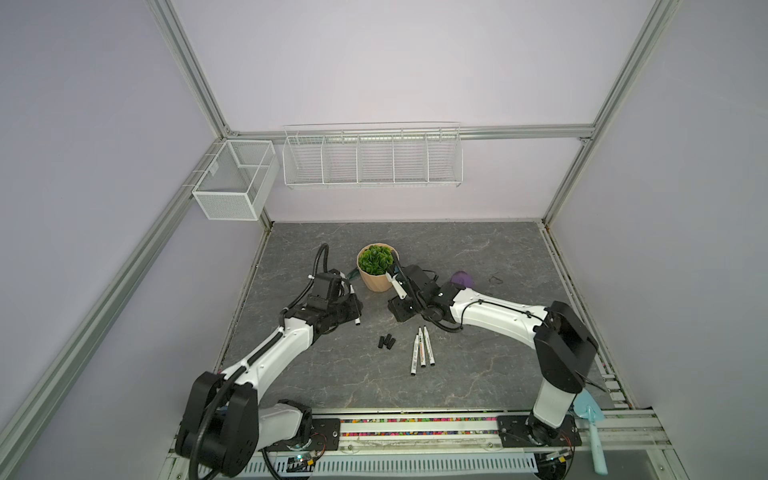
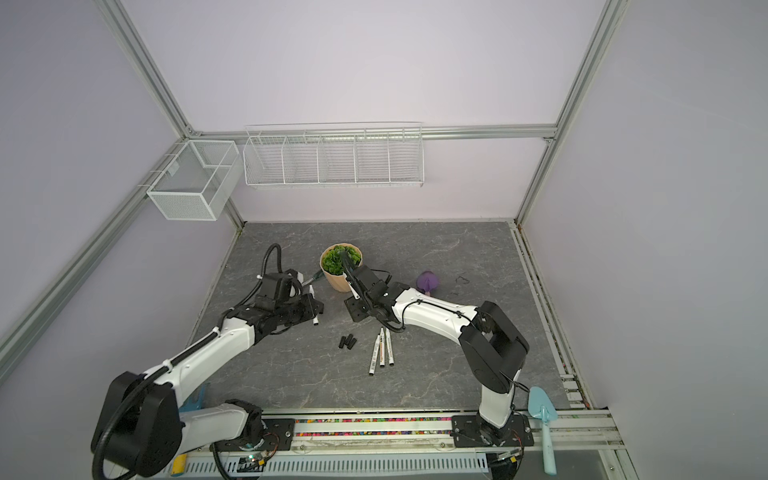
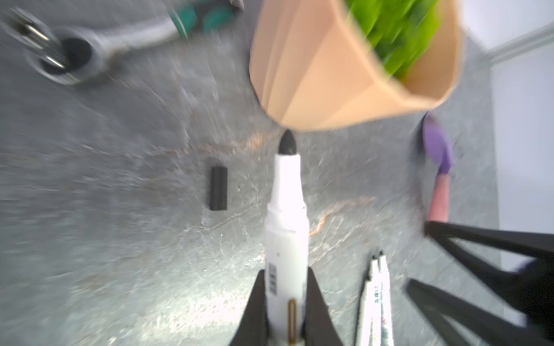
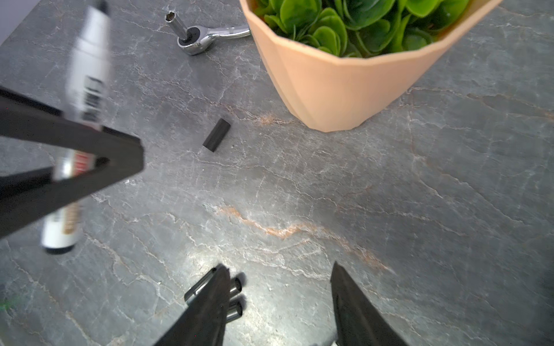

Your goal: Insert the pens into the pen caps

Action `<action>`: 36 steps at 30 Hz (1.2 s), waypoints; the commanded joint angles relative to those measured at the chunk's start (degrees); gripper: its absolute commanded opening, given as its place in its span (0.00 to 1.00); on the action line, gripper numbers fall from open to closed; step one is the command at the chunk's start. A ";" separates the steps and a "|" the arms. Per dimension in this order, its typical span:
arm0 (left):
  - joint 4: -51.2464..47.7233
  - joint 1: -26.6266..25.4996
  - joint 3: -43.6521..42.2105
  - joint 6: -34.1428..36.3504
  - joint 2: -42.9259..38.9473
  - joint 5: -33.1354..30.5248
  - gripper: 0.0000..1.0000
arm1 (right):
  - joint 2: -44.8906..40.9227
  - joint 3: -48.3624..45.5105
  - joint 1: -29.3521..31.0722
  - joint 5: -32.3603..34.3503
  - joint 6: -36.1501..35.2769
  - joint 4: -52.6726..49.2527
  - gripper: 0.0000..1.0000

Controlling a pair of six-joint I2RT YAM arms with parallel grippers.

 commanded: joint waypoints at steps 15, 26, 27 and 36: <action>-5.25 10.21 -5.31 -11.79 -3.25 -18.43 0.00 | 22.06 23.41 2.99 -10.84 -3.37 -7.06 0.59; -5.03 13.19 -6.47 -11.20 -7.25 -16.39 0.00 | 38.88 47.11 4.67 -5.79 -4.64 -19.19 0.65; -5.29 13.22 -6.45 -11.07 -7.49 -16.38 0.00 | 40.40 49.30 4.76 -4.86 -4.84 -20.48 0.65; -7.51 13.21 -5.79 -9.37 -9.13 -16.51 0.00 | 49.01 61.19 6.55 5.39 -4.64 -27.63 0.50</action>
